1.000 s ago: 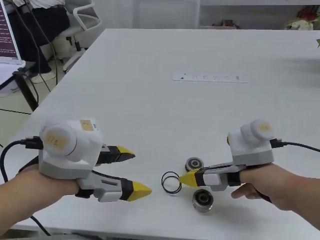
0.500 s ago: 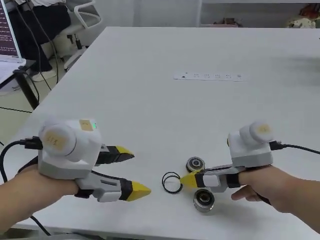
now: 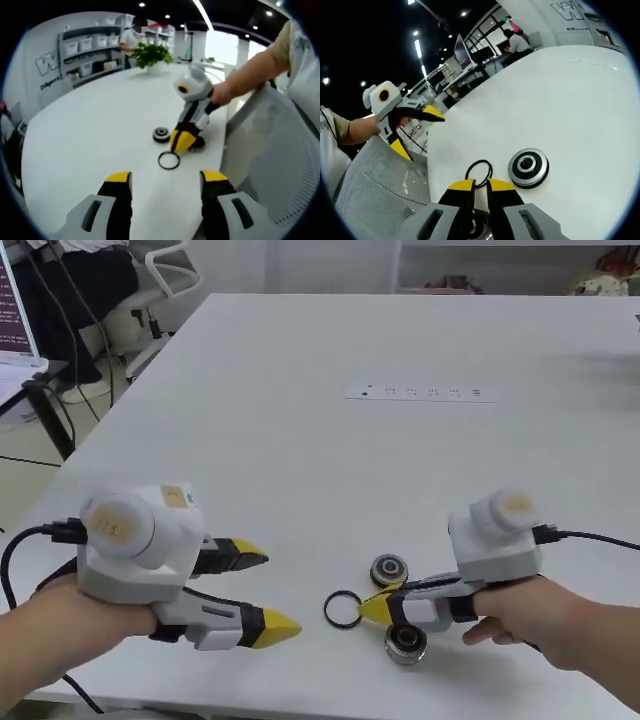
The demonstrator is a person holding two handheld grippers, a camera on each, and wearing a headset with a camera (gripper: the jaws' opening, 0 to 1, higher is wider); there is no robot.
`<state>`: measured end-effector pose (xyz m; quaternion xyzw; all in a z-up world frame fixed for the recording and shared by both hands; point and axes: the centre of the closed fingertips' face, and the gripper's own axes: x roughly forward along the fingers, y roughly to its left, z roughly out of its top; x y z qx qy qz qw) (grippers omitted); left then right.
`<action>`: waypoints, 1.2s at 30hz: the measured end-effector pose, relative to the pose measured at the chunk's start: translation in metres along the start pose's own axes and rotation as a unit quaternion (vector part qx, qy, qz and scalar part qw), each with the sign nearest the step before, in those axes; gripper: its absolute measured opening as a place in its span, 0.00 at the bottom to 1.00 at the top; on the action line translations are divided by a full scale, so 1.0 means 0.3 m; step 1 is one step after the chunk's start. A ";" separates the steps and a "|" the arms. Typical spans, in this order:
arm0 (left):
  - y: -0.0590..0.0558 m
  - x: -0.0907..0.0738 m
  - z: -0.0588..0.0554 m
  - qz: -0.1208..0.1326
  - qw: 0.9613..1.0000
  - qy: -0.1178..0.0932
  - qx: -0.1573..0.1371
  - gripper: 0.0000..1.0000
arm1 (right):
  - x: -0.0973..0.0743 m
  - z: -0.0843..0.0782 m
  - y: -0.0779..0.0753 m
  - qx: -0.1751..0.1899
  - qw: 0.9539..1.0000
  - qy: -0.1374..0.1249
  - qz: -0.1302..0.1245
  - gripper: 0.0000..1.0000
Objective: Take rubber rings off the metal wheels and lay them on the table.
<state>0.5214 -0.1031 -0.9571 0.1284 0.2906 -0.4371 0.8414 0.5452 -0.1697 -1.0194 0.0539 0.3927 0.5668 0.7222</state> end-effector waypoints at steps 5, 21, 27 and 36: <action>-0.001 -0.002 0.000 0.000 1.000 0.002 0.002 0.55 | 0.000 -0.001 0.002 -0.014 1.000 0.005 -0.003 0.12; 0.019 0.002 0.021 0.002 1.000 0.001 0.004 0.55 | -0.092 0.060 0.015 -0.023 0.999 -0.028 -0.004 0.17; 0.025 0.018 0.037 -0.002 1.000 0.004 0.007 0.55 | -0.130 0.065 0.015 -0.028 0.999 -0.037 -0.014 0.17; 0.040 0.052 0.068 -0.009 1.000 0.007 0.015 0.54 | -0.177 0.072 -0.026 -0.027 0.998 -0.054 -0.031 0.17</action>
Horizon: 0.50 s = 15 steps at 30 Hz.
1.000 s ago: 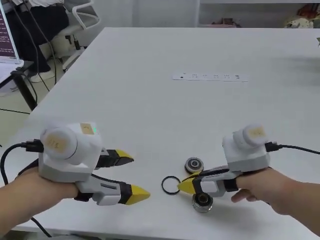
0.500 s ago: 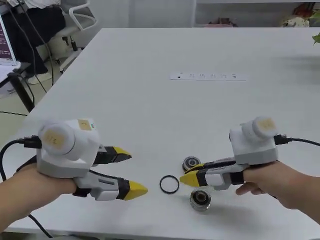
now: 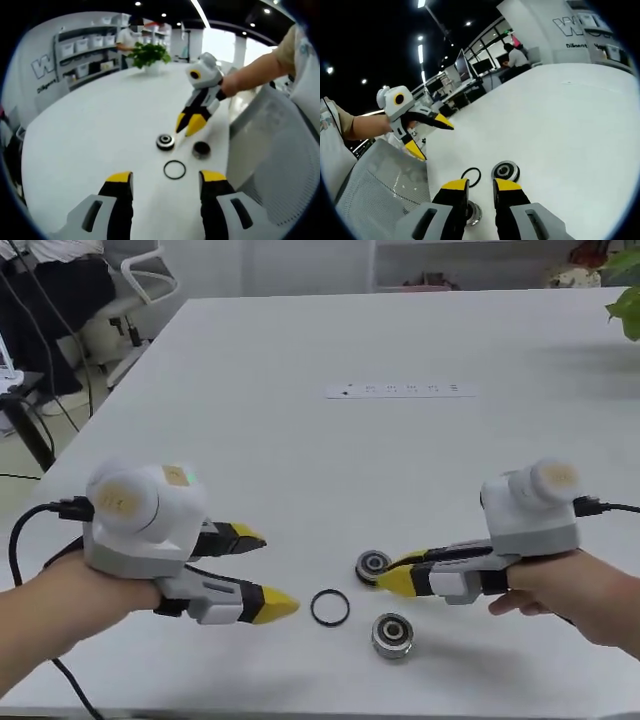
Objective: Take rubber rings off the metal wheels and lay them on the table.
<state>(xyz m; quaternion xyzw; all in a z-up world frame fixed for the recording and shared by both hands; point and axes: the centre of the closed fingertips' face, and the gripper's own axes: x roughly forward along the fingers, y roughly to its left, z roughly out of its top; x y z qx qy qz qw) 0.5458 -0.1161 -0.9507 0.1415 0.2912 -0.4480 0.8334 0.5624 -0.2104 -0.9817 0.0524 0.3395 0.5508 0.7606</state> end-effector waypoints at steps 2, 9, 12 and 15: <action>0.002 0.012 0.005 -0.001 1.000 0.001 0.001 0.54 | -0.005 0.000 -0.013 -0.001 1.000 -0.001 -0.005 0.18; 0.006 0.056 0.017 -0.008 1.000 0.004 0.005 0.52 | -0.014 0.001 -0.043 -0.007 1.000 -0.006 -0.018 0.19; 0.007 0.075 0.019 -0.011 1.000 0.007 0.007 0.52 | -0.016 -0.002 -0.063 -0.013 1.000 -0.006 -0.024 0.20; 0.006 0.092 0.031 -0.016 1.000 0.003 0.004 0.52 | -0.015 -0.006 -0.079 -0.025 0.999 -0.004 -0.029 0.19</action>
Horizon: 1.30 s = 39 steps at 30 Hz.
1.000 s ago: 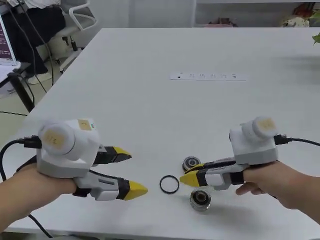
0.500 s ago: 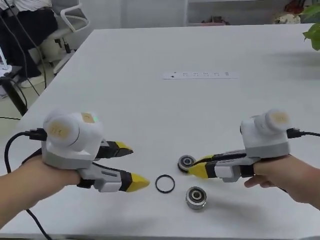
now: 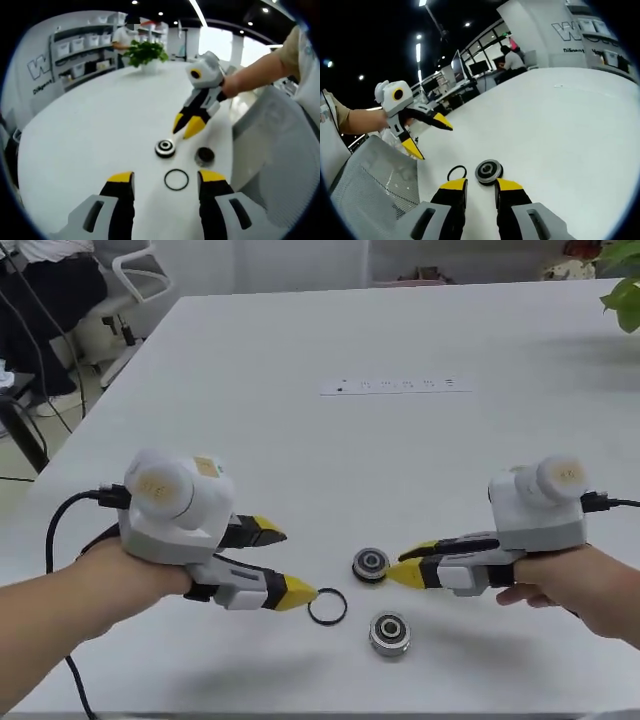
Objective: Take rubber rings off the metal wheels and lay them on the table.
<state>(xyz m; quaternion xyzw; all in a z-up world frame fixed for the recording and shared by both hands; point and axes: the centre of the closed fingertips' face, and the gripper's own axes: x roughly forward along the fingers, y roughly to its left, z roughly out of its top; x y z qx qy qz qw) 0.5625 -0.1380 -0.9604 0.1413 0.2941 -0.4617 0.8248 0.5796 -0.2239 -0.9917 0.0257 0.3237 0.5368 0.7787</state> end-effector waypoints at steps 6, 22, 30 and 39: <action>-0.004 0.038 0.018 -0.006 1.000 -0.002 -0.003 0.50 | 0.007 -0.020 -0.022 -0.013 1.000 0.007 -0.004 0.19; -0.001 0.139 0.009 -0.025 1.000 0.005 -0.006 0.45 | 0.030 -0.035 -0.034 -0.035 0.999 0.018 -0.004 0.20; -0.006 0.179 0.011 -0.032 0.999 0.012 -0.003 0.43 | 0.041 -0.041 -0.042 -0.051 0.998 0.021 0.000 0.21; -0.012 0.221 0.022 -0.039 0.999 0.017 0.005 0.40 | 0.055 -0.037 -0.049 -0.065 0.998 0.019 0.000 0.22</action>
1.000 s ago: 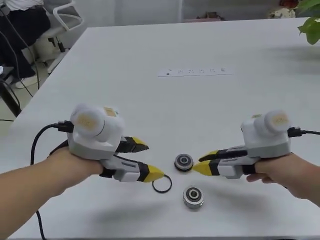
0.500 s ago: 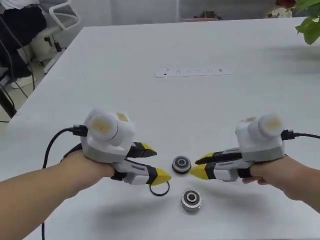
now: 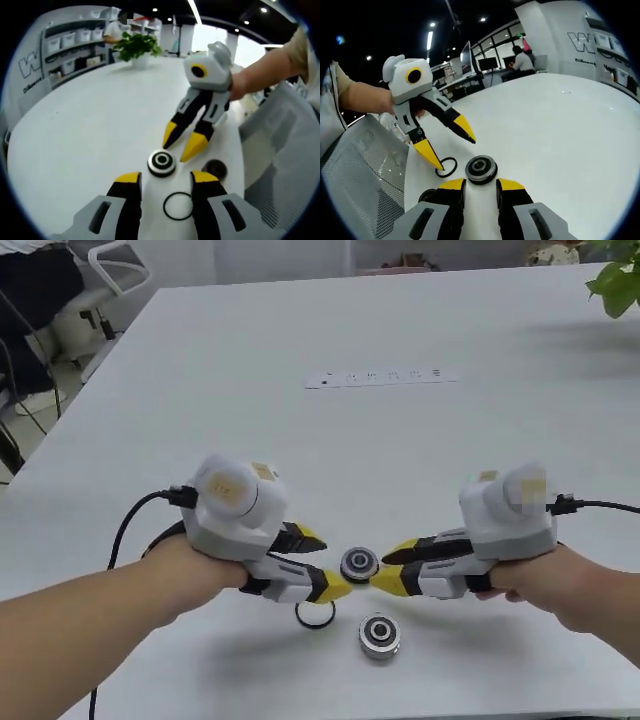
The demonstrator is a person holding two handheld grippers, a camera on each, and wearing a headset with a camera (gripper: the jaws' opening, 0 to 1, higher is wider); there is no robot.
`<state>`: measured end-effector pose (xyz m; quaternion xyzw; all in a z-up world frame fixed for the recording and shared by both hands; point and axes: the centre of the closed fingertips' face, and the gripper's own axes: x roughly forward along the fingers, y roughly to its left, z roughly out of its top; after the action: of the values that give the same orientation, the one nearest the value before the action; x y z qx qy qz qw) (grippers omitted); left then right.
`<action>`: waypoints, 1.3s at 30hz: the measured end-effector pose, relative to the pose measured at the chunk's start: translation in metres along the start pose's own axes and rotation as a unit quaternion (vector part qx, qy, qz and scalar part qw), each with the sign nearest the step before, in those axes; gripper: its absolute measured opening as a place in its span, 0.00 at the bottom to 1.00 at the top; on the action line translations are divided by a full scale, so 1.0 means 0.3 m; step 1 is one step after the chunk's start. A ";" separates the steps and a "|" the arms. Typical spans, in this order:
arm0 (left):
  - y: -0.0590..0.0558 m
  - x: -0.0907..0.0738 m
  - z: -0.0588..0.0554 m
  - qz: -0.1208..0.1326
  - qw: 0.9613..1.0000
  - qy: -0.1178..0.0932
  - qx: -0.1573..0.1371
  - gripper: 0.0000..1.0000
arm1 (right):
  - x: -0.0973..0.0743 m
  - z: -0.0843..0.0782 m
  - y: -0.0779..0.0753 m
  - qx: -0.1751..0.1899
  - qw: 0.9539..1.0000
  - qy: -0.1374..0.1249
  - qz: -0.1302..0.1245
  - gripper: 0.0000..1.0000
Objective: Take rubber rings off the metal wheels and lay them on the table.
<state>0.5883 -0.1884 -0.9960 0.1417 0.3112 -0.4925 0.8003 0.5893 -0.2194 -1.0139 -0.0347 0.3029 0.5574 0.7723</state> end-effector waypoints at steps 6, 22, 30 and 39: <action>0.002 0.022 0.015 -0.003 1.000 0.000 0.005 0.36 | 0.004 -0.004 -0.003 -0.003 1.000 0.002 0.000 0.23; -0.006 0.082 0.033 -0.015 1.000 0.000 0.015 0.25 | -0.011 -0.022 -0.015 -0.007 1.000 0.006 -0.003 0.23; -0.001 0.089 0.033 -0.006 0.999 0.004 0.036 0.17 | -0.006 -0.021 -0.018 -0.006 1.000 0.002 -0.003 0.23; 0.005 0.090 0.032 0.008 0.999 0.002 0.040 0.14 | 0.015 0.002 -0.007 -0.013 1.000 -0.006 -0.001 0.25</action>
<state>0.6016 -0.2116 -1.0060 0.1770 0.2915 -0.4982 0.7972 0.5924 -0.2163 -1.0161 -0.0417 0.2911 0.5604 0.7742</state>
